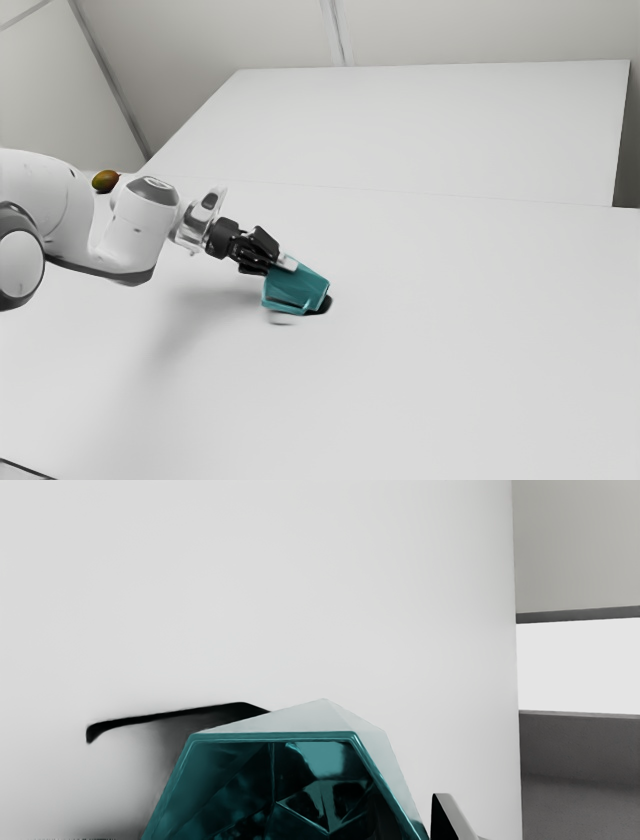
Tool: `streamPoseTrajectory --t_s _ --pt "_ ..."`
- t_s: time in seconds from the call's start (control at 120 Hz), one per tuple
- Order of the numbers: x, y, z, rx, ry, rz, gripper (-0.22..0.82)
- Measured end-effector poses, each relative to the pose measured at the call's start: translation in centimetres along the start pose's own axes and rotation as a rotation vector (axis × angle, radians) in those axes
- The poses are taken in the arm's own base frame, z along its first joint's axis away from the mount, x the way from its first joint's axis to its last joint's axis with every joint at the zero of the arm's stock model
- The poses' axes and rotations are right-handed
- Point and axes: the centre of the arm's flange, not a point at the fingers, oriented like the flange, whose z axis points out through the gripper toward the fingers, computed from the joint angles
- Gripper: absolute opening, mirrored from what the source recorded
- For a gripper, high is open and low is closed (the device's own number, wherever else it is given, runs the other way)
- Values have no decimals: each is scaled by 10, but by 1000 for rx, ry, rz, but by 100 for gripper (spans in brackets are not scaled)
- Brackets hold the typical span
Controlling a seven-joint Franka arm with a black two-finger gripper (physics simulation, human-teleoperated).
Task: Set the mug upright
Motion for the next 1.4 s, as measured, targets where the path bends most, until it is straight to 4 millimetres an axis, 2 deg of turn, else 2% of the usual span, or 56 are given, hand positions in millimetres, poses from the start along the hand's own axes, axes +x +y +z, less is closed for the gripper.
streamPoseTrajectory --t_s 0.175,0.3,0.433,0.592,0.767,0.917,1.042,1.225,1.4 --pt "0 0 0 2 1 -11 -14" --pt "3 9 -5 10 6 -1 -15" --pt "10 47 -23 38 14 68 -16" --pt "53 110 -71 270 -50 268 -17" --pt "72 128 -106 572 -164 328 -17" --pt "88 111 -107 745 -235 288 -18" --pt "98 94 -107 886 -230 268 -18" --pt "108 67 -92 1048 -198 209 -18" --pt "110 44 -70 1102 -154 122 -18"
